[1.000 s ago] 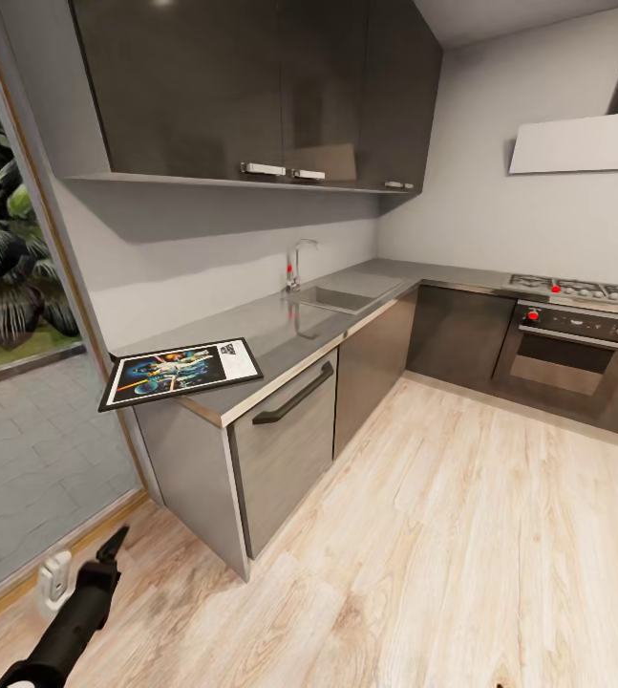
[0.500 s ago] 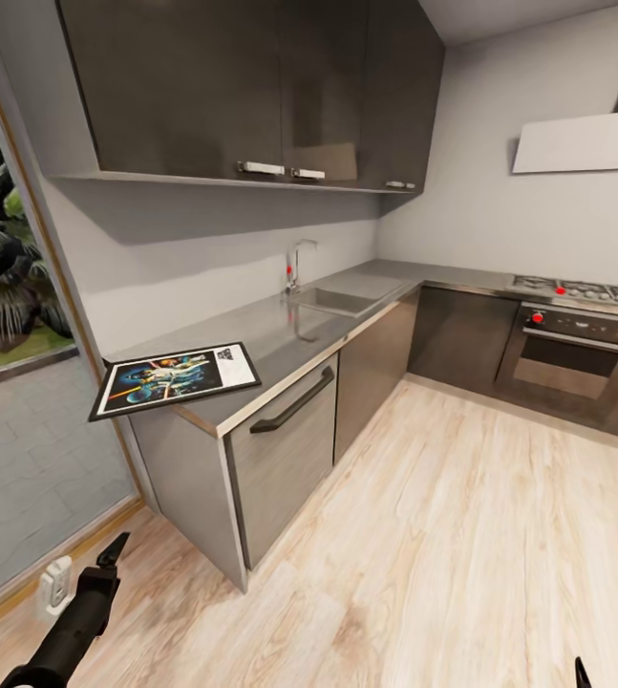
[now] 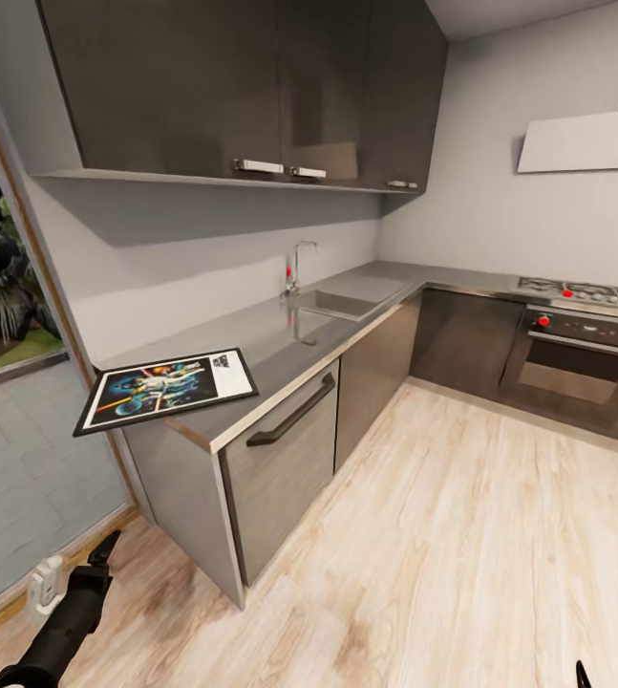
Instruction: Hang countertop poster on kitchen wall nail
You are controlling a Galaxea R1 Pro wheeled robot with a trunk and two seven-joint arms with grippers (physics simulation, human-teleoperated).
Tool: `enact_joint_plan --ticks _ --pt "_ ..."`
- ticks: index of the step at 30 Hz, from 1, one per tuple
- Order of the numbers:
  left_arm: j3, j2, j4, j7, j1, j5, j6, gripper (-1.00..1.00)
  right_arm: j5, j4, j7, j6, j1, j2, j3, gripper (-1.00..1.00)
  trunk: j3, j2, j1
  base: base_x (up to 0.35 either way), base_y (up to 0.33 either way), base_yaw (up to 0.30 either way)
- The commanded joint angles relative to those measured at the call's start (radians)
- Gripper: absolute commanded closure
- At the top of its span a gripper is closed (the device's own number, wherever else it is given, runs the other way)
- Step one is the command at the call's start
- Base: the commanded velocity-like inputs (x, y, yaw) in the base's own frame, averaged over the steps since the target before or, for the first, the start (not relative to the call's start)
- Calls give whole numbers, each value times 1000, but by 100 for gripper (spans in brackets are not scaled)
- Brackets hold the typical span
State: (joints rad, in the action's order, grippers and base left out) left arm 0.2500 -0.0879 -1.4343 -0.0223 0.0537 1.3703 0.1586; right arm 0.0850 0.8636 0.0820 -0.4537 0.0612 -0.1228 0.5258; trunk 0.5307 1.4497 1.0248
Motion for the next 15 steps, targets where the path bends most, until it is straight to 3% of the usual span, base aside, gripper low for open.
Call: enact_joint_plan --ticks 1,6,9,11,15 --pt "4 0 -4 -2 0 10 7 -100 8 0 9 -2 0 0 1 -100 1 0 0 58 0 0" --pt "12 0 -79 -2 0 19 14 -100 6 0 8 -2 0 0 2 -100 1 0 0 12 0 0" --pt "23 -6 -99 -2 0 96 15 -100 6 0 8 -2 0 0 2 -100 1 0 0 3 0 0" --pt "40 -41 -110 -1 0 202 15 -100 6 0 7 -2 0 0 2 -100 1 0 0 1 0 0" --pt "50 -91 -115 2 0 266 14 -100 5 0 7 -2 0 0 1 -100 1 0 0 0 0 0"
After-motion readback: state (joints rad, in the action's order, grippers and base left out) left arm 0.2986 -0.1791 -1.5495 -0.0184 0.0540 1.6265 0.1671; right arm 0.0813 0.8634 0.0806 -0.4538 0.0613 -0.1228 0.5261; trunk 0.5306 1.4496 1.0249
